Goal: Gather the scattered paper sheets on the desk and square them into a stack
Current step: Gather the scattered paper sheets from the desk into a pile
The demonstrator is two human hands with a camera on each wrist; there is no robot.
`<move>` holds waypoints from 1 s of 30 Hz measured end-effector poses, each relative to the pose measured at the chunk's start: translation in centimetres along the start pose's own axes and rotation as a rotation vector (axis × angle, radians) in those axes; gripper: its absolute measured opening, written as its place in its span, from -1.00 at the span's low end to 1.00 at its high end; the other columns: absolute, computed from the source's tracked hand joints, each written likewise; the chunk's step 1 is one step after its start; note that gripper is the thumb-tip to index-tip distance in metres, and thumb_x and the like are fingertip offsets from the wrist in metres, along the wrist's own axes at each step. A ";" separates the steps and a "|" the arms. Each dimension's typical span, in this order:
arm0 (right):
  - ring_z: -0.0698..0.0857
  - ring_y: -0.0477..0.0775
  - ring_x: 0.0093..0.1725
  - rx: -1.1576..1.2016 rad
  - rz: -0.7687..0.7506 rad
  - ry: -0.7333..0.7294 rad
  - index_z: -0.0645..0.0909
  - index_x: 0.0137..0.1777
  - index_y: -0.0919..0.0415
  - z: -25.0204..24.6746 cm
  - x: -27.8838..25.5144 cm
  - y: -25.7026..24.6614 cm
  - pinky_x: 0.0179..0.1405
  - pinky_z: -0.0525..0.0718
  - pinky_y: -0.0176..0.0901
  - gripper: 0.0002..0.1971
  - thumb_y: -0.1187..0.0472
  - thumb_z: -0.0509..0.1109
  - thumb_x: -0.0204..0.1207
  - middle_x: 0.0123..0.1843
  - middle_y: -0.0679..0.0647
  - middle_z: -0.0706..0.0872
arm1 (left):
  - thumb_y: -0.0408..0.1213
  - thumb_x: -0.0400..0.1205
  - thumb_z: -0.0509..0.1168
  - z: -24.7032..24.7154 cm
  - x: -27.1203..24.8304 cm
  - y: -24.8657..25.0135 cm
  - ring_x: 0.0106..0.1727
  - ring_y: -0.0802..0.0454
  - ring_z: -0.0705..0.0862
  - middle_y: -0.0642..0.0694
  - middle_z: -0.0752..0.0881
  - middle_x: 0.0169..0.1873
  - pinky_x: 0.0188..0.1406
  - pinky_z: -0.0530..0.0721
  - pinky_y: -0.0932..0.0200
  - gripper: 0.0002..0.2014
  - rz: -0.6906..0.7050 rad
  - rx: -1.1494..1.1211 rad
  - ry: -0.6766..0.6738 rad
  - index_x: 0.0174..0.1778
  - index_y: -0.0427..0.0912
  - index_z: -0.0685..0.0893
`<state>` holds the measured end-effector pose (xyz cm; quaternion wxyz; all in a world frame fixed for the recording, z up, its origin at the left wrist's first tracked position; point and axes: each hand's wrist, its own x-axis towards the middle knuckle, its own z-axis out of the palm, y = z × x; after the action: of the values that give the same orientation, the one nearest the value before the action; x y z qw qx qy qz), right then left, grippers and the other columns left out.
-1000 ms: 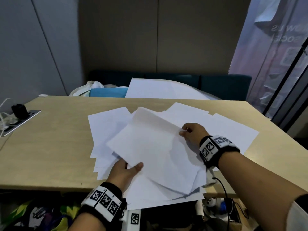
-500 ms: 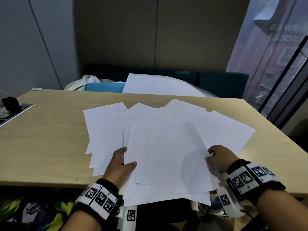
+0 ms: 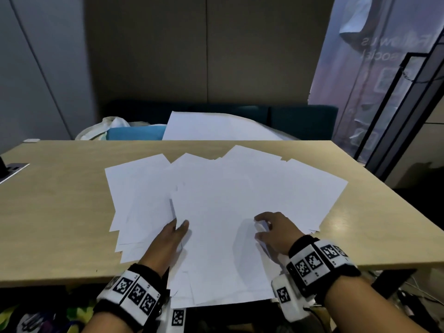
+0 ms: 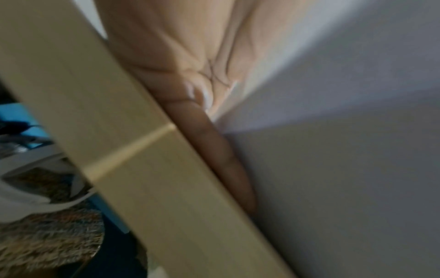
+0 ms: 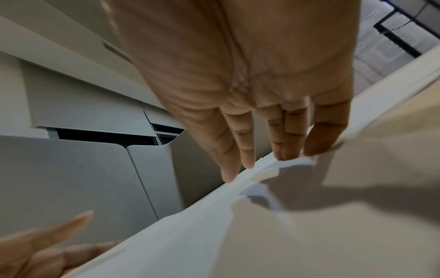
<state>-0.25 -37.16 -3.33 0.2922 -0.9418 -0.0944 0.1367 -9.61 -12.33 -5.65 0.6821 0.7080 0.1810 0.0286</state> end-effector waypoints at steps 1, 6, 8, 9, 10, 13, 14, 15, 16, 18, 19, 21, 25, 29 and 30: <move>0.57 0.06 0.37 0.013 -0.012 -0.009 0.55 0.41 0.07 0.0 0.0 -0.1 0.13 0.47 -0.33 -0.53 0.20 0.43 0.47 0.44 0.07 0.55 | -0.06 0.64 0.31 0.4 -0.1 0.0 0.46 0.11 0.47 0.18 0.50 0.37 0.40 0.37 0.20 -0.45 0.036 0.041 -0.015 0.56 -0.01 0.36; 0.61 0.05 0.30 0.086 -0.027 -0.065 0.55 0.40 0.12 -0.4 0.2 -0.3 0.15 0.50 -0.29 -0.55 0.18 0.44 0.50 0.35 0.06 0.60 | -0.44 0.50 0.45 1.9 -0.9 -0.1 0.34 0.13 0.49 0.16 0.44 0.41 0.32 0.40 0.22 -0.09 0.147 0.206 -0.011 0.66 0.07 0.07; 0.67 0.12 0.20 0.178 0.047 -0.034 0.59 0.35 0.17 -2.0 1.0 0.3 0.27 0.62 -0.07 -0.57 0.17 0.48 0.48 0.25 0.12 0.65 | -0.52 0.48 0.41 1.7 -0.7 -0.3 0.36 0.10 0.46 0.11 0.42 0.45 0.33 0.39 0.21 -0.08 0.145 0.178 0.014 0.66 0.06 0.08; 0.69 0.17 0.19 0.200 0.118 0.019 0.60 0.33 0.20 -3.4 1.6 0.7 0.29 0.64 0.02 -0.57 0.16 0.50 0.46 0.23 0.17 0.67 | -0.51 0.46 0.42 1.5 -0.7 -0.2 0.39 0.08 0.46 0.08 0.42 0.47 0.36 0.38 0.18 -0.07 0.148 0.162 0.017 0.66 0.05 0.10; 0.69 0.23 0.21 0.228 0.179 0.086 0.59 0.33 0.23 -4.8 2.2 1.3 0.29 0.64 0.08 -0.55 0.14 0.51 0.46 0.24 0.22 0.68 | -0.46 0.41 0.45 1.2 -0.7 -0.1 0.42 0.05 0.45 0.06 0.41 0.49 0.39 0.38 0.14 -0.06 0.155 0.158 0.029 0.65 0.03 0.12; 0.56 0.25 0.42 -0.002 0.415 0.179 0.47 0.48 0.24 -9.0 3.3 3.8 0.39 0.56 0.10 -0.45 0.09 0.44 0.51 0.47 0.23 0.55 | -0.35 0.27 0.43 0.1 -0.3 0.0 0.46 -0.06 0.46 -0.03 0.47 0.47 0.45 0.40 -0.02 -0.04 0.154 0.121 0.049 0.63 -0.01 0.19; 0.48 0.22 0.50 -0.090 0.450 0.196 0.39 0.55 0.14 -10.0 3.2 4.7 0.42 0.54 0.08 -0.39 0.07 0.42 0.51 0.56 0.17 0.45 | -0.38 0.29 0.44 -0.1 -0.2 0.0 0.45 -0.08 0.47 -0.05 0.49 0.44 0.45 0.42 -0.04 -0.06 0.140 0.104 0.059 0.62 -0.03 0.22; 0.42 0.19 0.55 -0.189 0.472 0.175 0.30 0.60 0.00 -10.6 2.9 4.9 0.44 0.52 0.07 -0.31 0.05 0.42 0.47 0.62 0.10 0.35 | -0.40 0.31 0.45 -0.3 0.0 0.0 0.44 -0.10 0.49 -0.06 0.51 0.43 0.44 0.43 -0.06 -0.08 0.126 0.088 0.069 0.62 -0.05 0.23; 0.40 0.18 0.57 -0.252 0.479 0.156 0.24 0.61 -0.12 -11.1 3.1 5.4 0.43 0.53 0.08 -0.24 0.05 0.44 0.41 0.64 0.04 0.29 | -0.40 0.30 0.45 -0.5 0.1 -0.1 0.43 -0.11 0.51 -0.08 0.52 0.42 0.44 0.45 -0.08 -0.08 0.118 0.069 0.081 0.62 -0.05 0.24; 0.41 0.17 0.56 -0.258 0.466 0.146 0.21 0.58 -0.32 -11.3 3.8 5.6 0.40 0.56 0.13 -0.16 0.05 0.48 0.31 0.65 -0.03 0.28 | -0.44 0.33 0.46 -0.8 0.4 -0.6 0.41 -0.13 0.53 -0.11 0.54 0.42 0.45 0.46 -0.14 -0.09 0.104 0.045 0.103 0.61 -0.05 0.24; 0.40 0.16 0.57 -0.275 0.427 0.128 0.21 0.56 -0.36 -11.4 4.1 4.9 0.43 0.53 0.12 -0.18 0.03 0.48 0.32 0.65 -0.03 0.28 | -0.50 0.40 0.46 -0.8 0.6 -0.8 0.40 -0.13 0.54 -0.12 0.54 0.42 0.45 0.46 -0.16 -0.12 0.107 0.039 0.108 0.61 -0.05 0.25; 0.37 0.14 0.59 -0.249 0.372 0.094 0.24 0.57 -0.30 -11.0 4.7 3.7 0.50 0.45 -0.01 -0.36 -0.05 0.36 0.50 0.66 -0.01 0.27 | -0.59 0.48 0.41 -0.9 0.8 -1.2 0.38 -0.12 0.55 -0.09 0.55 0.39 0.43 0.47 -0.11 -0.20 0.116 0.045 0.117 0.60 -0.07 0.26; 0.34 0.09 0.60 -0.298 0.361 0.107 0.27 0.60 -0.11 -9.7 5.7 3.5 0.52 0.33 -0.08 -0.49 -0.10 0.15 0.65 0.65 0.02 0.29 | -0.58 0.52 0.38 -0.8 0.5 -1.5 0.31 -0.03 0.54 0.02 0.53 0.28 0.30 0.45 0.07 -0.24 0.147 0.067 0.132 0.59 -0.05 0.25; 0.30 0.20 0.62 -0.333 0.392 0.030 0.12 0.66 0.06 -9.2 7.0 4.6 0.29 0.56 -0.10 -0.40 0.00 0.19 0.66 0.67 0.11 0.21 | -0.55 0.52 0.41 -0.7 0.2 -1.5 0.27 0.00 0.53 0.06 0.53 0.24 0.27 0.43 0.12 -0.24 0.169 0.085 0.162 0.59 -0.05 0.26; 0.38 0.21 0.57 -0.410 0.355 0.024 0.17 0.64 0.12 -9.1 7.4 5.0 0.07 0.63 -0.20 -0.37 0.04 0.26 0.60 0.64 0.12 0.29 | -0.55 0.51 0.41 -0.6 0.2 -1.4 0.25 0.01 0.53 0.07 0.54 0.21 0.25 0.43 0.13 -0.24 0.172 0.087 0.170 0.58 -0.05 0.26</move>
<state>10.12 -44.09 -0.48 0.0678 -0.9847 0.0499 0.1526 -9.93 -11.66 -7.04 0.6280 0.7448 0.1777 0.1390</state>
